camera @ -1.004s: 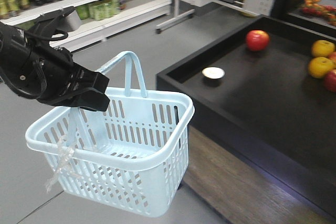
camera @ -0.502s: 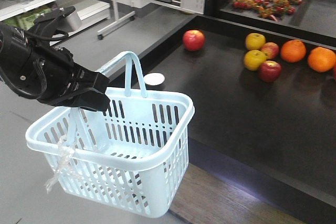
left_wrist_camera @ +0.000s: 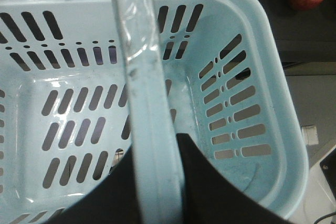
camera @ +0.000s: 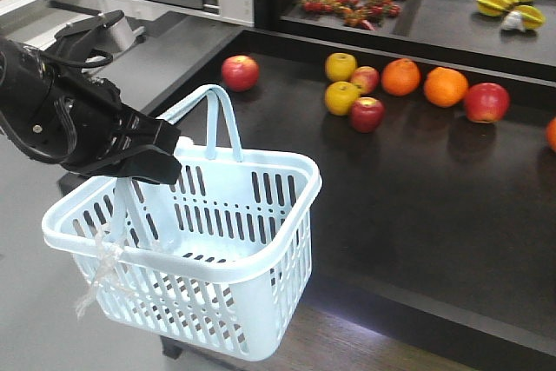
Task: Pick three apples into basket with both arms
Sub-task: 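Drive the base to the apple table carrying the basket in the left gripper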
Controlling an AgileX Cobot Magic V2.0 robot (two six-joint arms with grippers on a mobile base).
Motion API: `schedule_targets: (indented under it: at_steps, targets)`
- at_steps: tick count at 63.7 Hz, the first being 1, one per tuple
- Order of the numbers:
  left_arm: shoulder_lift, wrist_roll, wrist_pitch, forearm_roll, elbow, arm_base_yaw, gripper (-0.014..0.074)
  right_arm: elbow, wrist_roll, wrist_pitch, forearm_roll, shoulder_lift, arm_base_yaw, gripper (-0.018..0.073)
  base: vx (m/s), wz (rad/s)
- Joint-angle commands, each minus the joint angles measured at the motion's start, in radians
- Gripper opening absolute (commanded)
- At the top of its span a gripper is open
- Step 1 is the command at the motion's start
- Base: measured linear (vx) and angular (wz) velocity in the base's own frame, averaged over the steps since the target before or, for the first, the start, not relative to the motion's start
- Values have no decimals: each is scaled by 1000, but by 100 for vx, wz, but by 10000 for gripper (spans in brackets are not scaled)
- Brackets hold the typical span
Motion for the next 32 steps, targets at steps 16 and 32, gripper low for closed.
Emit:
schedule_targets:
  at_steps: [16, 32]
  targets:
    - [-36, -7, -43, -47, -23, -5, -8, 15, -2, -71, -6, -11, -5, -4, 6, -40]
    - [-36, -7, -43, -47, -23, -5, -8, 15, -2, -70, -6, -11, -5, -4, 6, -41]
